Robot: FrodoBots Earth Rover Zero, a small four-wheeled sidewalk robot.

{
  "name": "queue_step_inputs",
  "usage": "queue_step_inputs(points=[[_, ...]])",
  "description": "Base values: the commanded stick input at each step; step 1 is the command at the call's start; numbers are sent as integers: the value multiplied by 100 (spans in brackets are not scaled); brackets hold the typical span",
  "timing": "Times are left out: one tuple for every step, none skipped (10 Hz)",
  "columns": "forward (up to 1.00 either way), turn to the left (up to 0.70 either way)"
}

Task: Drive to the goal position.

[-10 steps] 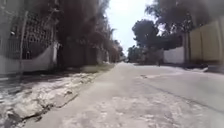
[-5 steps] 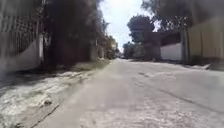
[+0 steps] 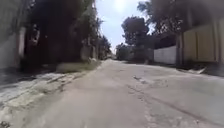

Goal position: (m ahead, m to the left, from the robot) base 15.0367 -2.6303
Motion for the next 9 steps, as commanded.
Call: queue_step_inputs(points=[[100, 2], [100, 2], [100, 2], [100, 2], [100, 2], [100, 2], [100, 2], [100, 2], [100, 2]])
